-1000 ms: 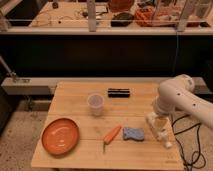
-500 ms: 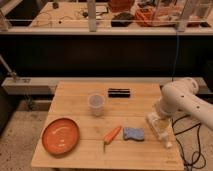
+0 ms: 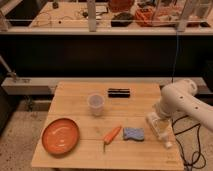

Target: Place the bottle in the ceramic bowl

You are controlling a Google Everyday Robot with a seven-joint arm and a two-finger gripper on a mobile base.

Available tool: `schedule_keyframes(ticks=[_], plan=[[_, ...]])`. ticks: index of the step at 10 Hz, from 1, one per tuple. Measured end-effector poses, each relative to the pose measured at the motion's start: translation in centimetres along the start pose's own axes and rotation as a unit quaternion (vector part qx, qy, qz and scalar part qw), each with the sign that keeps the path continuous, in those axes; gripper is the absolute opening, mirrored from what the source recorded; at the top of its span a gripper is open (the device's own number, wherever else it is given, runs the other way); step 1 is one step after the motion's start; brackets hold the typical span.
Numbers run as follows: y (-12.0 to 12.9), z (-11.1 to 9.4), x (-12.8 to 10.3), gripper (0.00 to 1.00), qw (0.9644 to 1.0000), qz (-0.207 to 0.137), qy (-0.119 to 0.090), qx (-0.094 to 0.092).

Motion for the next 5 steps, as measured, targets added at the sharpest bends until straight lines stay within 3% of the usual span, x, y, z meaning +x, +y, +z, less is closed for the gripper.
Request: schedule_keyframes(ticks=[5], plan=[[-0.10, 0.91, 0.35, 0.80, 0.9999, -0.015, 0.002, -0.003]])
